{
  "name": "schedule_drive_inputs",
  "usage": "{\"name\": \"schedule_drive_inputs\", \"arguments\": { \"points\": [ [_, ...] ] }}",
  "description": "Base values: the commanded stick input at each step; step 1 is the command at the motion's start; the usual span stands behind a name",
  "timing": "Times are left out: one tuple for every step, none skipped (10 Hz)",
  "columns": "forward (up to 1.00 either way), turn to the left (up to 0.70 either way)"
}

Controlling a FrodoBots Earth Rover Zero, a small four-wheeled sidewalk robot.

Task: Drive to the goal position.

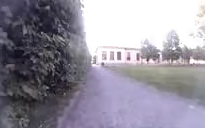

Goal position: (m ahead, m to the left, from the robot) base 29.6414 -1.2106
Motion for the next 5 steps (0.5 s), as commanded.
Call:
{"name": "schedule_drive_inputs", "arguments": {
  "points": [
    [0.85, 0.00],
    [0.85, 0.00],
    [0.85, 0.00],
    [0.85, 0.00],
    [0.85, 0.00]
  ]
}}
